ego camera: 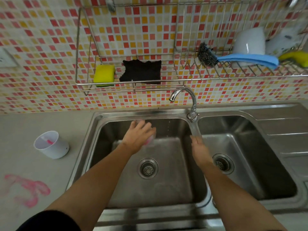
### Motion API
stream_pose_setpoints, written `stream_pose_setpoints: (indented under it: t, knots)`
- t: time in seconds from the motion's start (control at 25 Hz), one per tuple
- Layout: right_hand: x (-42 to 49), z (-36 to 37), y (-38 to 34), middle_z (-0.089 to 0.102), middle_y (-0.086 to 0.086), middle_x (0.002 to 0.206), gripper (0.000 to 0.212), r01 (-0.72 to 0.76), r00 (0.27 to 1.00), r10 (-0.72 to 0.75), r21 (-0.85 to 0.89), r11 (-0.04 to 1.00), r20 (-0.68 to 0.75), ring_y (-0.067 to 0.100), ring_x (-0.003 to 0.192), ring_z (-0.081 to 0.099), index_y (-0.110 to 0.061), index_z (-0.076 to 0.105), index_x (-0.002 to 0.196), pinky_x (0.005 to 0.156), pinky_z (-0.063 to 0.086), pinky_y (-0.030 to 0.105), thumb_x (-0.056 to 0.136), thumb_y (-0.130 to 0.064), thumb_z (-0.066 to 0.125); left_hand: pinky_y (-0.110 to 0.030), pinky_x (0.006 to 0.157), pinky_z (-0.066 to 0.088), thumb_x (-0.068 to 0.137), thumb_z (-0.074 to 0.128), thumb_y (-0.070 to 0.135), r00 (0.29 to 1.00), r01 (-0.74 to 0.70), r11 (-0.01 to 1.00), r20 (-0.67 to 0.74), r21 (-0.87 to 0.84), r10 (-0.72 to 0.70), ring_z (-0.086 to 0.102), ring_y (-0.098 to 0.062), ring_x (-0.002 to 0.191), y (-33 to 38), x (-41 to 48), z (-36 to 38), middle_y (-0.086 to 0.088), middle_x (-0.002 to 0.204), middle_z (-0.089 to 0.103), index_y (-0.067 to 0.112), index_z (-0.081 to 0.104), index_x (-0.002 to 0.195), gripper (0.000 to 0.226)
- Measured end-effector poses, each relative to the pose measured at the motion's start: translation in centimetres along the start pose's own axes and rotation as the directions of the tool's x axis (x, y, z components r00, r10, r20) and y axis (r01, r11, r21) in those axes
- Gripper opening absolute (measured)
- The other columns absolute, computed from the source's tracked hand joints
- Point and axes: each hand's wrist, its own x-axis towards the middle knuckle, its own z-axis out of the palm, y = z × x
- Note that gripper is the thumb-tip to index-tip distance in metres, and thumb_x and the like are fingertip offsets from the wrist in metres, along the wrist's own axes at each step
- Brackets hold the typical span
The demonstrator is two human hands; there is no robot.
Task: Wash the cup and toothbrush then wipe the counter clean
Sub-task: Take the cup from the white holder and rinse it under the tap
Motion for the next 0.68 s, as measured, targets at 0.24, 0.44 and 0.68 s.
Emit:
stream_pose_setpoints:
  t: [0.24, 0.44, 0.68]
  knots:
    - [-3.4, -4.1, -5.4, 0.065, 0.017, 0.078, 0.053, -0.046, 0.970, 0.051, 0.027, 0.999, -0.237, 0.033, 0.078, 0.063, -0.008, 0.061, 0.080, 0.072, 0.050, 0.038, 0.100, -0.040, 0.024, -0.024, 0.093, 0.037, 0.055, 0.084, 0.021, 0.885, 0.379, 0.404, 0.198, -0.833, -0.421, 0.044, -0.014, 0.110, -0.5, -3.5, -0.6, 0.002, 0.121, 0.048, 0.020, 0.042, 0.131, 0.087]
    - [-4.7, -9.0, -14.9, 0.045, -0.001, 0.047, 0.049, 0.451, 0.691, -0.281, 0.095, 0.887, -0.666, 0.016, 0.045, 0.044, -0.017, 0.051, 0.051, 0.049, 0.027, 0.016, 0.091, -0.042, 0.036, -0.023, 0.080, 0.047, 0.062, 0.083, -0.001, 0.830, 0.336, -0.158, 0.371, -0.929, -0.416, 0.051, -0.017, 0.111, -2.9, -6.6, -2.9, -0.001, 0.125, 0.048, 0.020, 0.041, 0.126, 0.078]
    - [-0.5, -14.3, -29.7, 0.053, -0.003, 0.076, 0.023, 0.675, 0.601, -0.485, 0.077, 0.734, -0.635, 0.015, 0.072, 0.048, -0.014, 0.055, 0.080, 0.063, 0.037, 0.027, 0.094, -0.030, 0.045, -0.017, 0.072, 0.050, 0.061, 0.083, -0.001, 0.837, 0.261, -0.200, 0.325, -0.944, -0.440, 0.057, -0.011, 0.104, -7.8, -9.4, -4.7, 0.007, 0.115, 0.054, 0.024, 0.044, 0.122, 0.077]
